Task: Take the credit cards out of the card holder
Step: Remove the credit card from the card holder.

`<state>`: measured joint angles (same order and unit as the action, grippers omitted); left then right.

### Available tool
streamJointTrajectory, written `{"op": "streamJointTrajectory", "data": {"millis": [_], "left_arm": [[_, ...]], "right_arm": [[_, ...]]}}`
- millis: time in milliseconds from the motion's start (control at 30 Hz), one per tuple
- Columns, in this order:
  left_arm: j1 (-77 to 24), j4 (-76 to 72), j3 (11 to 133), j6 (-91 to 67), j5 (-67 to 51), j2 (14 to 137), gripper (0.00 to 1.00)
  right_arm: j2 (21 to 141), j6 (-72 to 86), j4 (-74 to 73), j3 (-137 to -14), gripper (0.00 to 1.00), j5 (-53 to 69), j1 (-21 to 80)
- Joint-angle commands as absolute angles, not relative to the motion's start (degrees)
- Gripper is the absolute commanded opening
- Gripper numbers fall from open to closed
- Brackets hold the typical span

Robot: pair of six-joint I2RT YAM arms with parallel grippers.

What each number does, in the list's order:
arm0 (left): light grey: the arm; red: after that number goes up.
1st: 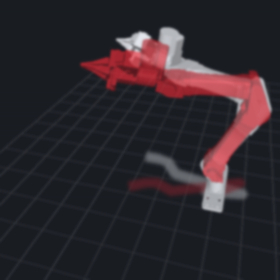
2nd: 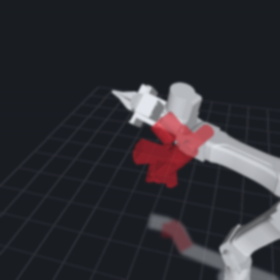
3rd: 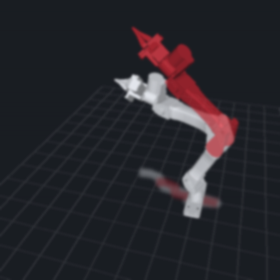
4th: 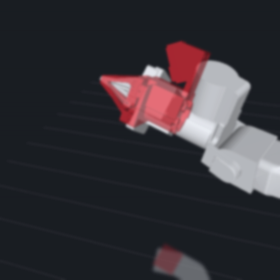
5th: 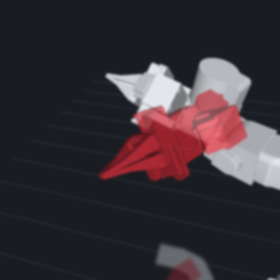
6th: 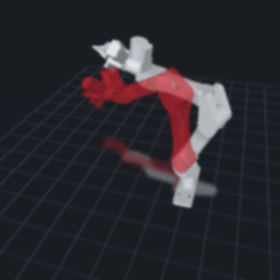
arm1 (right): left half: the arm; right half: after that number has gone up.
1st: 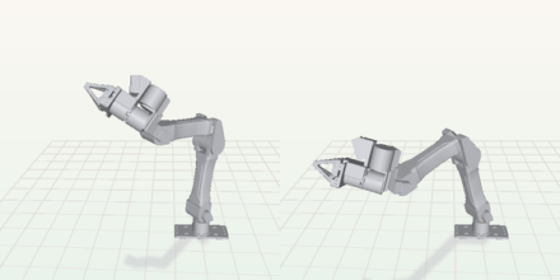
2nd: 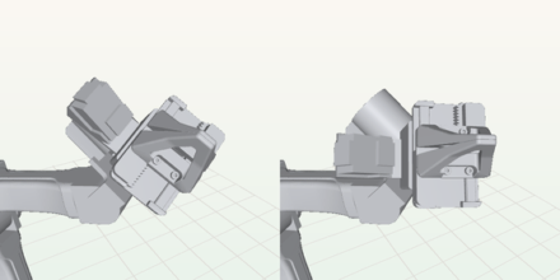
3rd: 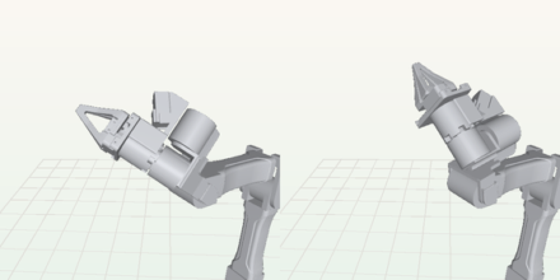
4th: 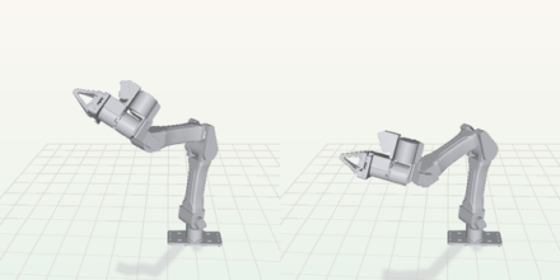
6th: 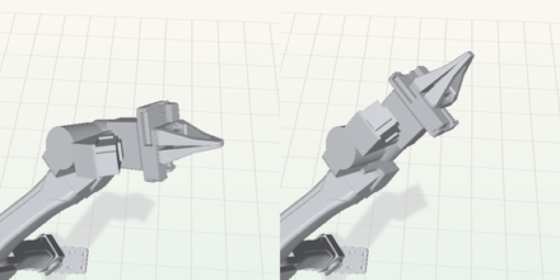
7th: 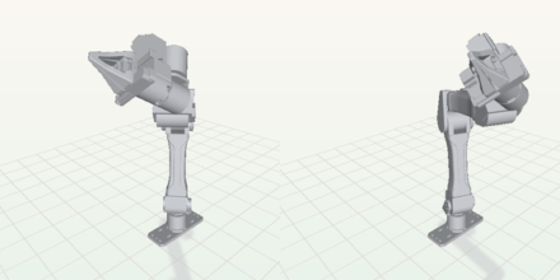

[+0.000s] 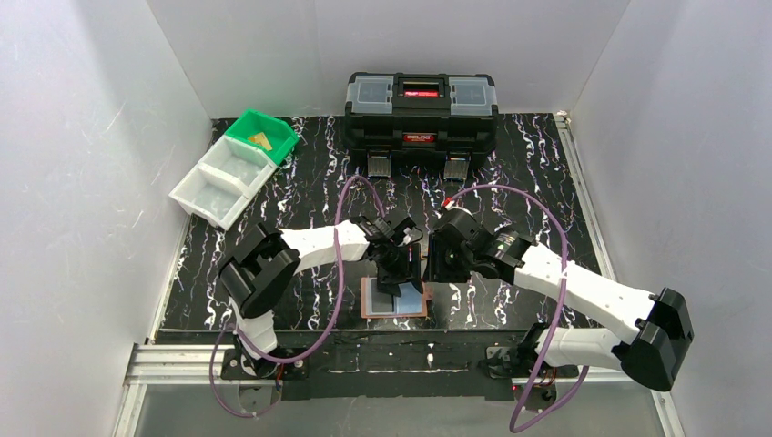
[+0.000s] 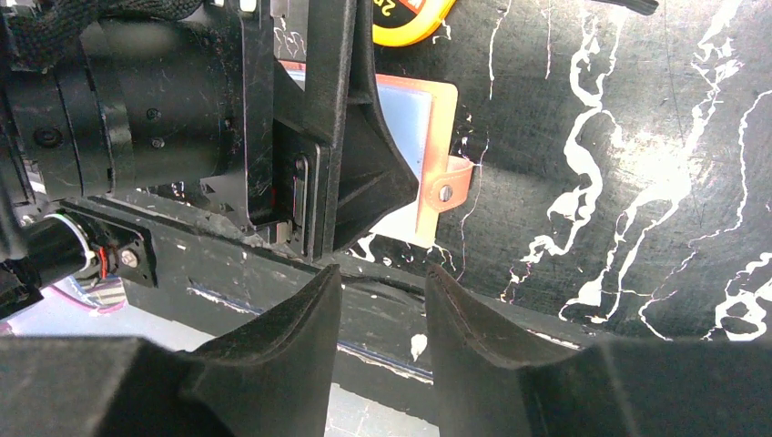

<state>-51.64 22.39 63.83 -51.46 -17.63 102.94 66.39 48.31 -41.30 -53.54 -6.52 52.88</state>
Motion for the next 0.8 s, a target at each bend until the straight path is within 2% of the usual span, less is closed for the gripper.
{"op": "streamJointTrajectory", "data": {"millis": [0,167,467,767], "left_arm": [[-52.01,23.48,65.84,-51.30,-17.50,101.29,0.59],[-51.99,24.77,65.61,-50.97,-16.31,99.01,0.57],[-51.46,28.59,64.50,-49.23,-13.23,94.68,0.45],[-45.47,33.42,57.50,-46.06,-11.43,86.05,0.29]], "right_arm": [[65.75,49.08,-41.46,-53.48,0.46,-7.16,52.65],[66.46,49.03,-39.20,-53.39,0.45,-4.30,52.65],[66.18,50.46,-33.93,-51.54,0.43,-0.44,52.66],[70.77,53.03,-23.28,-48.90,0.40,8.94,52.51]]}}
